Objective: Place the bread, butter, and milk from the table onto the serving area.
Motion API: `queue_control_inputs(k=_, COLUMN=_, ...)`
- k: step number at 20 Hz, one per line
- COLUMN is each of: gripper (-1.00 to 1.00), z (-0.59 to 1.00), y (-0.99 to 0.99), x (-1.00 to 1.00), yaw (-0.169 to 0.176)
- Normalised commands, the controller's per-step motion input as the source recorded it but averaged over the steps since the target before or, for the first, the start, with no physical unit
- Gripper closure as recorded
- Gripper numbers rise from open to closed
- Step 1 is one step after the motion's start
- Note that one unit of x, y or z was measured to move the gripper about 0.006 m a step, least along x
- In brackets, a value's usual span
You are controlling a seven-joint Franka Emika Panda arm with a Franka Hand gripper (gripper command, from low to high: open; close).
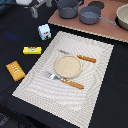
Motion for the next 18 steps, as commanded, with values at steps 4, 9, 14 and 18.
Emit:
queue_control_inputs(k=4, gripper=-1.00, z=-0.32, y=-0.78, x=-0.10, yaw=0.000)
queue_control_inputs(k=9, gripper=-1.00, z=-0.40, y=-0.73, x=-0.13, yaw=0.006)
queue_control_inputs(k=14, gripper=-1.00, z=-0.50, y=-0.77, x=-0.22, yaw=0.005)
queue_control_inputs(k=18, gripper=-1.00, z=-0.51, y=-0.73, x=-0.25, yaw=0.008)
